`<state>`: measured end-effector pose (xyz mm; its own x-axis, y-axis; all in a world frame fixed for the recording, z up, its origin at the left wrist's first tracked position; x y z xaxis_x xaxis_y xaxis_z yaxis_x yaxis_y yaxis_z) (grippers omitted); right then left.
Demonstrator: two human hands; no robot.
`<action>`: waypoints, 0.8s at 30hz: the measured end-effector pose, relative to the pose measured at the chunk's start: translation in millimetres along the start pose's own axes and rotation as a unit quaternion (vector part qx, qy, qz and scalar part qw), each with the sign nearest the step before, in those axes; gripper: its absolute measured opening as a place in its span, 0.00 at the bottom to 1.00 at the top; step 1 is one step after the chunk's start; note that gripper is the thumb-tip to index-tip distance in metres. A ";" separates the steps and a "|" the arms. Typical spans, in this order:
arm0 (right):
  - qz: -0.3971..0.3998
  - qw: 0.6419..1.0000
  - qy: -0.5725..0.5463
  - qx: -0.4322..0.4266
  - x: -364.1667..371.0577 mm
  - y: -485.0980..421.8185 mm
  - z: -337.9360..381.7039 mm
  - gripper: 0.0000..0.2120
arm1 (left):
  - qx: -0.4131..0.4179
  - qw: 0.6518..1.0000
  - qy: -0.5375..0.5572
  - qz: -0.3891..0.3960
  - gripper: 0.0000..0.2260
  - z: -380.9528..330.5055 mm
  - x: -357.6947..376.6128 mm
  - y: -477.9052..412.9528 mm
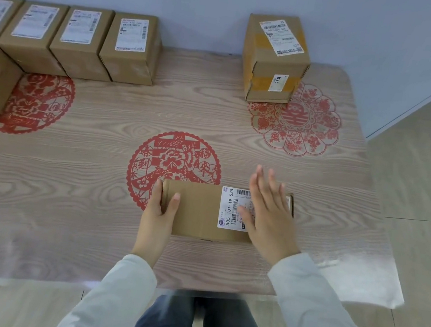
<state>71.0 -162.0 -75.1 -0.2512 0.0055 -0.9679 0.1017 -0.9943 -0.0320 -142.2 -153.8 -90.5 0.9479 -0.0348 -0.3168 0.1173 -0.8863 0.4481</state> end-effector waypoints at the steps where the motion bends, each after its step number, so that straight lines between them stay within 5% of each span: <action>1: 0.010 1.000 0.001 -0.014 4.3 -2.2 2.6 0.31 | 0.003 1.000 -0.007 0.001 0.27 1.7 1.3 -0.4; 24: 0.060 0.997 0.030 -0.031 14.3 -6.9 8.5 0.30 | 0.009 1.000 -0.003 0.004 0.28 8.6 4.0 -4.8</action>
<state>58.6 -155.9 -86.7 -0.1755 -0.1051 -0.9788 0.1865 -0.9798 0.0718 -141.5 -153.7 -101.2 0.9467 -0.0453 -0.3189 0.1040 -0.8941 0.4357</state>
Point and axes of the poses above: each hand's wrist, its own y-axis away from the middle knuckle, its own x-axis out of the palm, z = x × y, the point moved 5 cm from there along -y, towards the middle knuckle, and after that the axes turned 3 degrees about -y, right-handed, at the moved point
